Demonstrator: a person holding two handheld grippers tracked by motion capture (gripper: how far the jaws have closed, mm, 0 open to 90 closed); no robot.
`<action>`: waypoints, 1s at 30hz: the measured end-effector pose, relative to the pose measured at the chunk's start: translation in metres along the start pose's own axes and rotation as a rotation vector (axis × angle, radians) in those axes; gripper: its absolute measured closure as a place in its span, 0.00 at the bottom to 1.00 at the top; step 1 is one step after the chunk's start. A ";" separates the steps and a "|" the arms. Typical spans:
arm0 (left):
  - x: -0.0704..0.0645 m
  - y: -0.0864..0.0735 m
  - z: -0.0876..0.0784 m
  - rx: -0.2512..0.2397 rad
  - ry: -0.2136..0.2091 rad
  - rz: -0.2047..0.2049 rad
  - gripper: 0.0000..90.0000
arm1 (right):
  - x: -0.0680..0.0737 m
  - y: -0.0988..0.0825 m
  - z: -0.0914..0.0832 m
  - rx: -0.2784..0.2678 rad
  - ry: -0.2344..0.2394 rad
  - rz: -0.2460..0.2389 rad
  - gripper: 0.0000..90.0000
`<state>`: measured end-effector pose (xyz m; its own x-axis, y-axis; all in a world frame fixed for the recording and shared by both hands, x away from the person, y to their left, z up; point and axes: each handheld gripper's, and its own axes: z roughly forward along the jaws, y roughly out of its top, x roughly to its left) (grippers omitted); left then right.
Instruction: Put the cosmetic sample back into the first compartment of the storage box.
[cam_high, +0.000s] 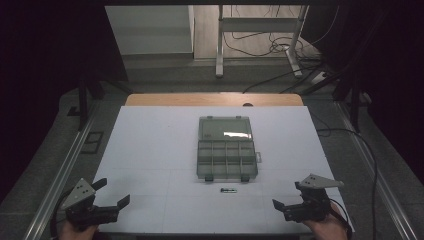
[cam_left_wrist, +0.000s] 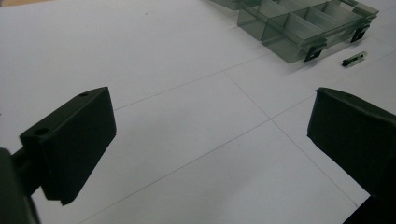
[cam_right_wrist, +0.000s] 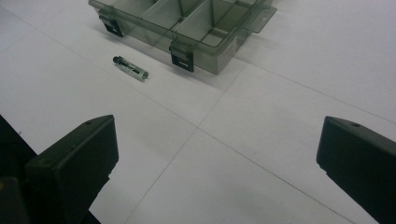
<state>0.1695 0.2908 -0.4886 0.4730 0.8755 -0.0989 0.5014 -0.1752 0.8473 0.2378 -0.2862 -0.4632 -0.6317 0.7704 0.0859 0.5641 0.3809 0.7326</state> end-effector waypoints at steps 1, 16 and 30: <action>0.000 0.000 0.000 0.000 0.000 0.000 0.02 | 0.000 0.000 0.000 0.000 0.000 0.000 0.00; 0.000 0.000 0.000 0.002 0.002 -0.001 0.02 | 0.005 0.014 0.012 -0.004 0.068 -0.036 0.00; -0.001 0.000 0.001 0.006 0.002 0.011 0.02 | 0.015 0.028 0.032 0.000 0.121 -0.066 0.00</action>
<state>0.1699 0.2893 -0.4886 0.4770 0.8744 -0.0887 0.5003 -0.1871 0.8454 0.2615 -0.2473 -0.4630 -0.7270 0.6765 0.1179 0.5190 0.4288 0.7395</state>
